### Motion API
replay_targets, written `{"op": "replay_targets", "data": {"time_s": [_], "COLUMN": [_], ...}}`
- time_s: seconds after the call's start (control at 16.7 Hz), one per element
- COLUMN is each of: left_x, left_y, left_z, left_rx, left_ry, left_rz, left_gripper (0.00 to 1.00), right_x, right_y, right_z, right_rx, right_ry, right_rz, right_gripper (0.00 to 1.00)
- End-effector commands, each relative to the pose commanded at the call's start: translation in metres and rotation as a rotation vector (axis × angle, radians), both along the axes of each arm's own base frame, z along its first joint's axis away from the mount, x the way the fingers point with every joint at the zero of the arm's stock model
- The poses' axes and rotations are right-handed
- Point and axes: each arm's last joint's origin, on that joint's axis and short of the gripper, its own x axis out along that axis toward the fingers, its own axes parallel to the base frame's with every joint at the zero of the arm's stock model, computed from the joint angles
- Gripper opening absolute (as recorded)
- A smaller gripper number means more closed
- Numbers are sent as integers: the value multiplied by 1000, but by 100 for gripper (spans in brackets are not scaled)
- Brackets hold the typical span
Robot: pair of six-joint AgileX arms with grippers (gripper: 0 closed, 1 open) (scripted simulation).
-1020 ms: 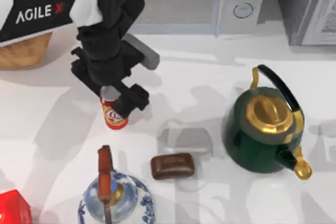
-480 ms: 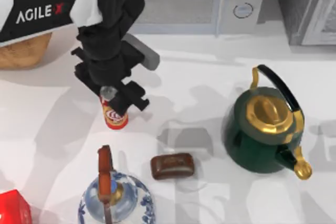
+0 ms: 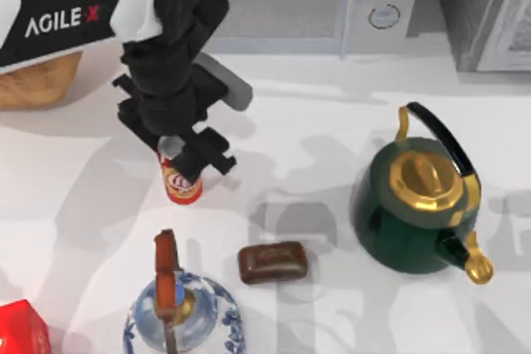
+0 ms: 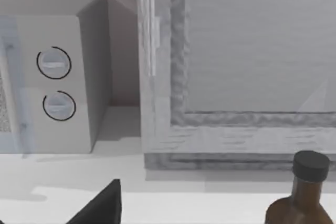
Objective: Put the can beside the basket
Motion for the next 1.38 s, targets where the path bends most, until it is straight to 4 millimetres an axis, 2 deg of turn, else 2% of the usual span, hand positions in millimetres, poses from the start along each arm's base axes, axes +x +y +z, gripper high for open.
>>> {"op": "replay_targets", "data": {"time_s": [0.18, 0.36, 0.66, 0.9, 1.02, 1.38], "left_x": [6, 6, -14, -13, -8, -9], "left_y": [22, 67, 142, 186, 195, 194], "left_z": [20, 35, 37, 23, 19, 19], "left_rx": [-25, -23, 28, 20, 6, 5], "left_ry": [-38, -38, 46, 23, 2, 3], "left_rz": [81, 233, 523, 728, 778, 774], "left_gripper": [0, 0, 0, 0, 0, 0], "right_x": [0, 0, 0, 0, 0, 0], "right_y": [0, 0, 0, 0, 0, 0], "right_z": [0, 0, 0, 0, 0, 0], "right_rx": [0, 0, 0, 0, 0, 0], "right_ry": [0, 0, 0, 0, 0, 0], "right_rz": [0, 0, 0, 0, 0, 0], "right_gripper": [100, 100, 100, 100, 100, 100]}}
